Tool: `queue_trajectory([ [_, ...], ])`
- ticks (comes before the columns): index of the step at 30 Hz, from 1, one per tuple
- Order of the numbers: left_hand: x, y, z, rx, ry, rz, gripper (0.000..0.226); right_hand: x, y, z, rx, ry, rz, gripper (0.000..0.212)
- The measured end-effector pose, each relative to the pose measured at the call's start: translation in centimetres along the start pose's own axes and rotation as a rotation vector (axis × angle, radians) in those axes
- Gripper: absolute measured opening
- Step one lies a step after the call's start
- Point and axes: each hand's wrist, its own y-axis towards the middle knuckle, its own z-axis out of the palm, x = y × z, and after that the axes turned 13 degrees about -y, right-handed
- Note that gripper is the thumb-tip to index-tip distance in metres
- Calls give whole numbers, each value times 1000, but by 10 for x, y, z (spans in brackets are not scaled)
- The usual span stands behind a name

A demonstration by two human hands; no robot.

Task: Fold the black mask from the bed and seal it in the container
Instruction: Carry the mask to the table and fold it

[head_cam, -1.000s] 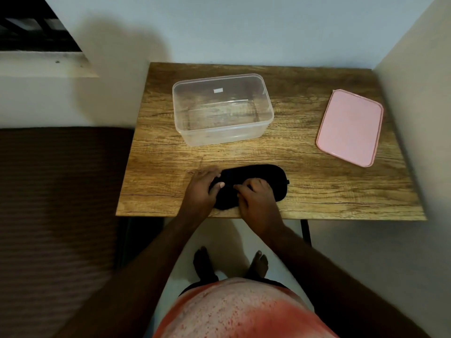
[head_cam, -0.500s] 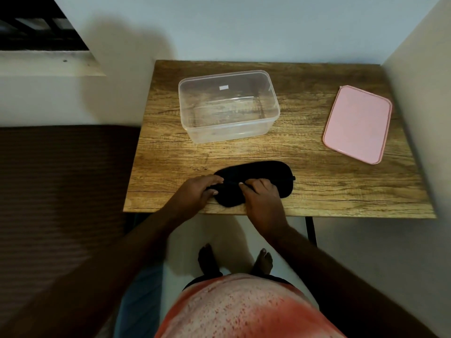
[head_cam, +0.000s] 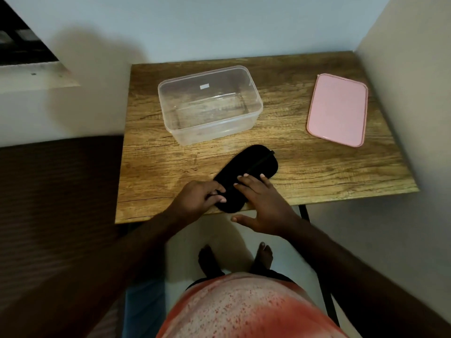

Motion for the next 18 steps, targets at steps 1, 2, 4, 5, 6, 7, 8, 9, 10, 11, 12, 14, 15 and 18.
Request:
queue_trajectory([
  [1, -1, 2, -2, 31, 11, 30, 24, -2, -1, 0, -2, 5, -8, 83],
  [2, -2, 4, -5, 51, 37, 69, 25, -2, -1, 0, -10, 15, -12, 80],
  [4, 0, 11, -13, 54, 114, 176, 28, -1, -1, -1, -39, 45, -7, 75],
  [5, 2, 15, -18, 50, 163, 233, 29, -1, -1, -1, -51, 61, -1, 74],
  [6, 4, 19, -23, 53, 218, 288, 31, -1, -1, 0, -56, 71, 7, 76],
  [7, 5, 24, -29, 75, 275, 330, 33, 0, -1, 1, -55, 65, 12, 81],
  [8, 8, 29, -34, 117, 332, 363, 35, 2, -2, 3, -54, 45, 19, 86],
  [9, 10, 34, -38, 176, 387, 384, 37, 4, -3, 7, -55, 19, 28, 91],
  [10, 13, 37, -40, 240, 435, 402, 39, 8, -4, 11, -57, -5, 42, 94],
  [11, 15, 40, -41, 300, 469, 418, 42, 12, -5, 16, -63, -21, 63, 95],
  [12, 17, 44, -42, 351, 485, 428, 46, 15, -6, 21, -76, -31, 89, 93],
  [14, 19, 51, -44, 413, 466, 414, 50, 22, -6, 27, -123, -40, 149, 84],
  [15, 19, 55, -46, 433, 448, 394, 51, 25, -6, 30, -143, -46, 173, 79],
  [18, 18, 67, -51, 484, 396, 327, 47, 32, -7, 36, -148, -83, 209, 74],
])
